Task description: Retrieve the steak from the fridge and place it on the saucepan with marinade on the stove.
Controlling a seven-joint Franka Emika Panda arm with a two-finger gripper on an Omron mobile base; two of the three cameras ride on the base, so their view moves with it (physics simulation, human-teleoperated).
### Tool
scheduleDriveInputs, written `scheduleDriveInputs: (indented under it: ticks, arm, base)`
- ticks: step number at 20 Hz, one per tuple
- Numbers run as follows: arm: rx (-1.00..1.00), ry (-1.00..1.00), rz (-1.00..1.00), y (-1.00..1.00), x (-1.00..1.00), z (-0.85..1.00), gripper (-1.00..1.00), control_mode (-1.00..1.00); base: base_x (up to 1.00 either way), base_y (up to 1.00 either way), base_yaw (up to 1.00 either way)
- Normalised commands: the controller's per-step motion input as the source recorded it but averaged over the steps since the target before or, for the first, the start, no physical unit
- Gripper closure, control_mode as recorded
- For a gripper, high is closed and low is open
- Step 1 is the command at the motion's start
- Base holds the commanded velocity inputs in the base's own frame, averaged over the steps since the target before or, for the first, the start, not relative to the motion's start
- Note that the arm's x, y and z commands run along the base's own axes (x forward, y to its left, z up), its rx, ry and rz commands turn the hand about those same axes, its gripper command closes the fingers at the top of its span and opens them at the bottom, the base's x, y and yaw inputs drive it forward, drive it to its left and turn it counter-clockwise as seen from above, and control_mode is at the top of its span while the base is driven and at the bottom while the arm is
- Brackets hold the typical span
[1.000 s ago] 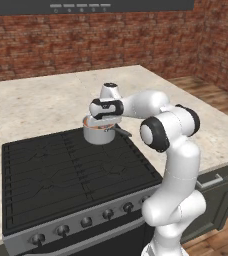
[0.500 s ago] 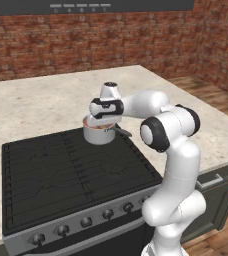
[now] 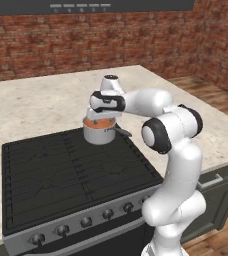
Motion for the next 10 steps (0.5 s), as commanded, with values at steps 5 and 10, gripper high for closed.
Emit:
scheduleDriveInputs:
  ticks: [5, 10]
  arm:
    - [0.00, -0.05, -0.09, 0.00, -0.36, 0.66, -1.00, -1.00]
    - [0.00, -0.15, -0.11, 0.00, -0.99, 0.60, -1.00, -1.00]
  base:
    - [0.00, 0.00, 0.00]
    - [0.00, 0.00, 0.00]
